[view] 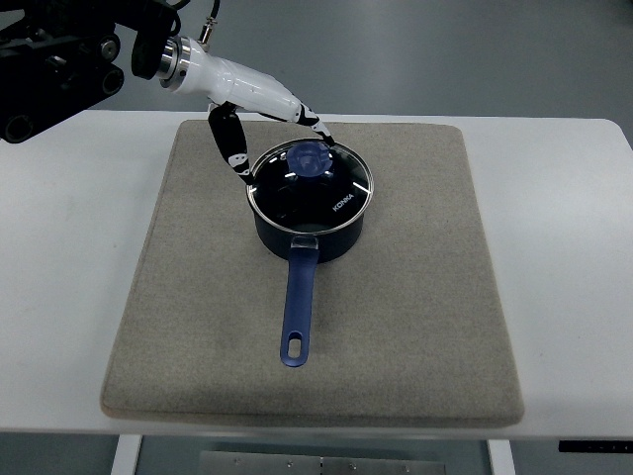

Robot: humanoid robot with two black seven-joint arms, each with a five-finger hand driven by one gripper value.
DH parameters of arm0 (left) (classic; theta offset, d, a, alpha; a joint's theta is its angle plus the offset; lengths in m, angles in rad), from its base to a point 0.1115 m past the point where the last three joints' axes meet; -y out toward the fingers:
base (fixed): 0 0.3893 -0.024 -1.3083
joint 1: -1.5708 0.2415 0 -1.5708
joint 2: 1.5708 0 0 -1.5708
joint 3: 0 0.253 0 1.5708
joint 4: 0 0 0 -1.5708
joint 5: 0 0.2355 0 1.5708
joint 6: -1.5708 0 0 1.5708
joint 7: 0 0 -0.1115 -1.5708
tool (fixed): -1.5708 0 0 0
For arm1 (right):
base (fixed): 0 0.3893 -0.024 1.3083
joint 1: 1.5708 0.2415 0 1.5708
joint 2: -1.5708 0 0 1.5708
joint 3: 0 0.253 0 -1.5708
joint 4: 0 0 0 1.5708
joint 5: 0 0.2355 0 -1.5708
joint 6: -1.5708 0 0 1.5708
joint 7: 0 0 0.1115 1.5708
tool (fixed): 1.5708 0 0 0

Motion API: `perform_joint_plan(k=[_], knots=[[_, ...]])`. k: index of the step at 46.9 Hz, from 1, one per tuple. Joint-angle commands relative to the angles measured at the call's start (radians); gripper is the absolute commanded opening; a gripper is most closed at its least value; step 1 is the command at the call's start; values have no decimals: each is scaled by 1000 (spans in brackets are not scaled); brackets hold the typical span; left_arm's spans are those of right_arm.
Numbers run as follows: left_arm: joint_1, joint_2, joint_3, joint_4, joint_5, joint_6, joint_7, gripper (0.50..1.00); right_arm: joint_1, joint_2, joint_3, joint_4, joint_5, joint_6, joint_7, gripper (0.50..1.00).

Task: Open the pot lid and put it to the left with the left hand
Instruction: 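Lower the left hand toward the blue knob of the glass lid, then close the left hand fingers around the blue lid knob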

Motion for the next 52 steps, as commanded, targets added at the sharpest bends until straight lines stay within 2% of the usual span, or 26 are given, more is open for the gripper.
perform_joint_plan(k=[1,31,52], knots=[[-11,-8,0,-1,31,1,0,990,0,0,0,0,0,0,0,915],[-67,-81,72,5,97,-7,0,990,0,0,0,0,0,0,0,917],[-81,-97,90,13,100,-10,0,990,0,0,0,0,0,0,0,917]])
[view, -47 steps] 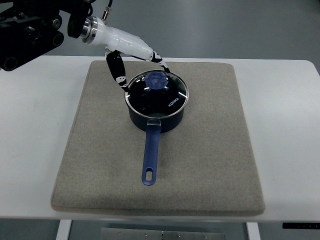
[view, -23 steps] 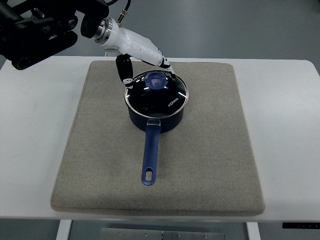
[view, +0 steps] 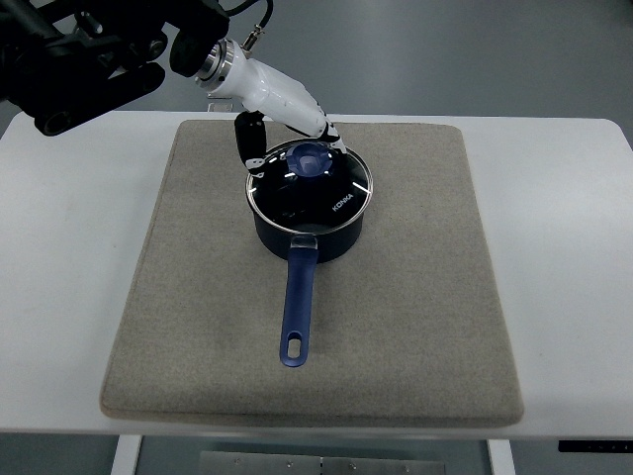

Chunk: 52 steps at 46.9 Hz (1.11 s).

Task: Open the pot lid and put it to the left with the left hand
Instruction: 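Close the left hand fingers around the blue lid knob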

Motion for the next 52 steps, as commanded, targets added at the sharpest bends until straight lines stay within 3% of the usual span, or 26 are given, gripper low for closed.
perform_joint_plan(k=[1,36,52], knots=[[1,0,14,2,2,-1,0,990,0,0,0,0,0,0,0,917],[7,-6,43,25,-12,19,0,992,0,0,0,0,0,0,0,917],[15,-29,46,55,-9,70,0,992,0,0,0,0,0,0,0,915]])
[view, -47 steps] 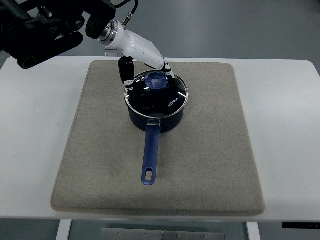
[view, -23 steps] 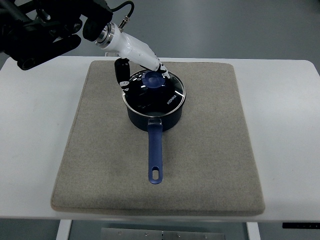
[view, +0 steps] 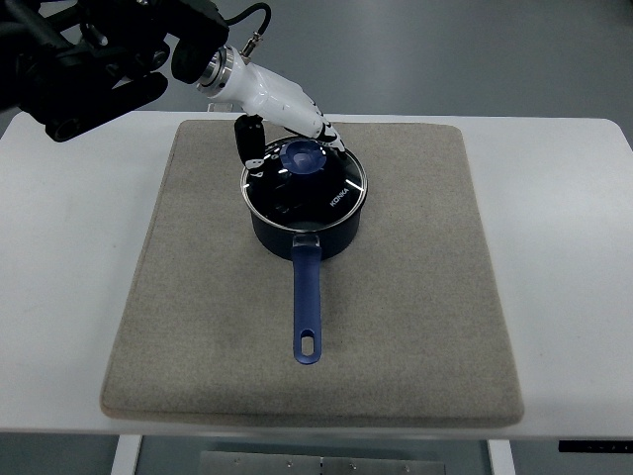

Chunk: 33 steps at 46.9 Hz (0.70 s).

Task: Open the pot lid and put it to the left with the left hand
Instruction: 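Close the left hand fingers around the blue lid knob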

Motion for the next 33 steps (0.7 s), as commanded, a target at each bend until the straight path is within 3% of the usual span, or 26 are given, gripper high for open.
perform_joint_plan(k=[1,27,33], knots=[[0,-6,2,0,1,1,0,990,0,0,0,0,0,0,0,917],[0,-20,12,9,13,1,0,984,0,0,0,0,0,0,0,917],[0,-20,12,9,13,4,0,958,0,0,0,0,0,0,0,917]])
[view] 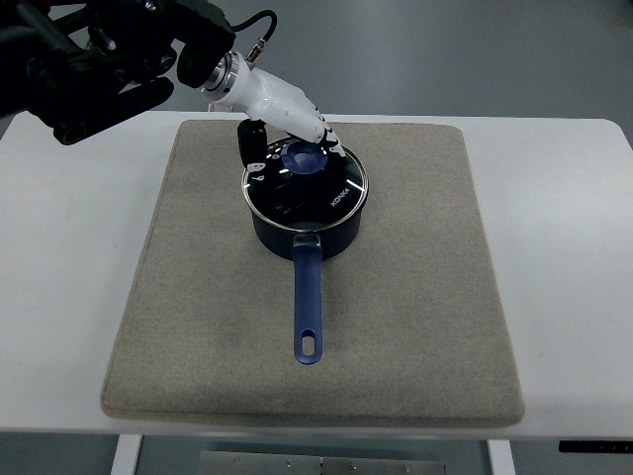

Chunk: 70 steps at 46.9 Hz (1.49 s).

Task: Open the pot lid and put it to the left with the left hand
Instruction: 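Close the left hand fingers around the blue lid knob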

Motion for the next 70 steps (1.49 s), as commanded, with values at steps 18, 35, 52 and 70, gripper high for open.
perform_joint_plan(k=[18,35,52,70], knots=[[18,-37,0,51,-8,61,0,834,0,0,0,0,0,0,0,917],[26,-43,0,57,-5,63,0,761,0,0,0,0,0,0,0,917],[26,-60,0,72,1,63,0,559,0,0,0,0,0,0,0,917],[25,-72,2,86,1,63,0,500,0,0,0,0,0,0,0,917]])
